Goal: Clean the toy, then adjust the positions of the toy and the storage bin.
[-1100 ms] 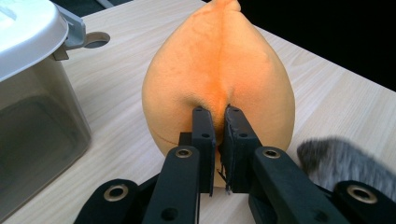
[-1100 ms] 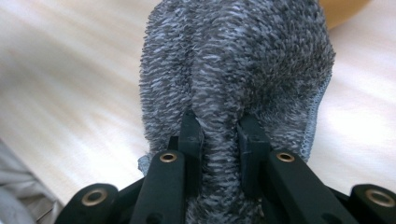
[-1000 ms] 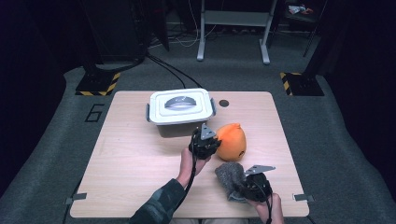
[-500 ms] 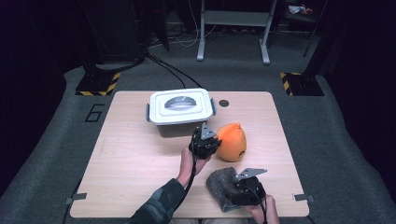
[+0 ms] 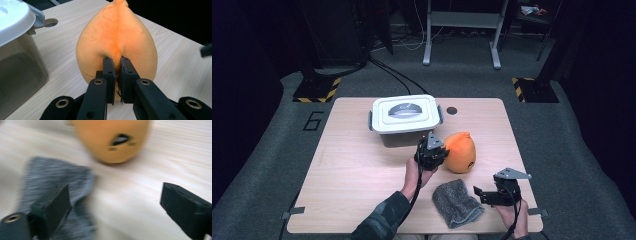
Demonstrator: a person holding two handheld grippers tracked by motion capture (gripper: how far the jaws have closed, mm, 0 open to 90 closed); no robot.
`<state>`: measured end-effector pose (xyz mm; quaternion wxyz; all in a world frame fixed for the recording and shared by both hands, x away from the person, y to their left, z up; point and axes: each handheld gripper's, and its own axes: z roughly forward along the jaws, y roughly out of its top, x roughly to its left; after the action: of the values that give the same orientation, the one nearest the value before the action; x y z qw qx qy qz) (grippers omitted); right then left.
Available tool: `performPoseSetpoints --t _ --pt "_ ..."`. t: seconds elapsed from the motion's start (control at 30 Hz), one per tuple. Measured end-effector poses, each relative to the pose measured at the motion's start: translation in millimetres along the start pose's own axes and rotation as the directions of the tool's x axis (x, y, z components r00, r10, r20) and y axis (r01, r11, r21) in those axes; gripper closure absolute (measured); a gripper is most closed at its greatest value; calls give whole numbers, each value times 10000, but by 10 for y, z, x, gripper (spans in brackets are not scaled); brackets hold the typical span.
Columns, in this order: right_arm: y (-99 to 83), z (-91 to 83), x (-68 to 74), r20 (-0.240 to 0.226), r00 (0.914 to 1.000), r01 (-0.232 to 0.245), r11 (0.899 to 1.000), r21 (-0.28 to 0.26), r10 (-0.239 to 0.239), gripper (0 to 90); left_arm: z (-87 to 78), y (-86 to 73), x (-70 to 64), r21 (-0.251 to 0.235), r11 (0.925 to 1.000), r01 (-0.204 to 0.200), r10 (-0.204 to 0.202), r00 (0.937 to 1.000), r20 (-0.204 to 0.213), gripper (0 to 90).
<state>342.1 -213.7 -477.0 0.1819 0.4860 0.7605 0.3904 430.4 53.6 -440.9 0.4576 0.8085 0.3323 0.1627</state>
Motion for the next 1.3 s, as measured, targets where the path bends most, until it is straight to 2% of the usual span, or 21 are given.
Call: performPoseSetpoints --t 0.13,0.2,0.33,0.43,0.57,0.67,0.7,0.73,0.77,0.9,1.03,1.07,1.13,1.3 --pt "-52 117 -285 878 9954 -373 9991 -191 388 51 -1 2 0 8 10000 -28 28 10000 -7 845" --pt "-79 192 -411 1312 9901 -476 9986 -226 502 44 0 3 -1 -3 10000 -37 37 10000 -4 845" --pt "-96 326 -503 1697 9853 -230 9997 87 212 31 6 9 -12 -65 9999 -83 83 10000 -6 845" --pt "-96 384 -543 1742 9839 -438 9989 182 400 35 7 19 -21 -65 9999 -143 143 9999 33 845" --pt "-115 452 -621 1763 9835 -464 9984 318 401 35 10 31 -32 -81 9998 -199 199 9998 49 845" --pt "-130 475 -633 1743 9824 -739 9968 312 673 35 2 39 -38 -105 9997 -215 215 9998 32 845" --pt "-138 480 -650 1726 9834 -622 9976 313 559 34 0 42 -36 -159 9996 -228 229 9997 68 845" --pt "-140 485 -652 1727 9826 -753 9967 303 690 32 -3 47 -39 -181 9995 -250 251 9997 49 845" --pt "-147 488 -664 1760 9828 -605 9979 250 552 34 -11 52 -42 -199 9995 -243 244 9997 81 846" --pt "-154 486 -651 1782 9821 -677 9971 338 606 36 -41 87 -67 -303 9985 -452 453 9990 47 847" --pt "-149 512 -660 1789 9833 -418 9981 449 331 49 -97 130 -79 -384 9981 -487 489 9988 36 848" --pt "-147 520 -652 1774 9833 -501 9975 492 407 50 -109 136 -78 -396 9980 -499 501 9987 54 848" --pt "-145 531 -652 1783 9838 -290 9973 674 166 51 -145 143 -67 -394 9972 -636 636 9980 -11 848" --pt "-150 533 -644 1853 9825 -335 9974 641 211 49 -219 165 -47 -448 9965 -702 698 9975 -97 848"
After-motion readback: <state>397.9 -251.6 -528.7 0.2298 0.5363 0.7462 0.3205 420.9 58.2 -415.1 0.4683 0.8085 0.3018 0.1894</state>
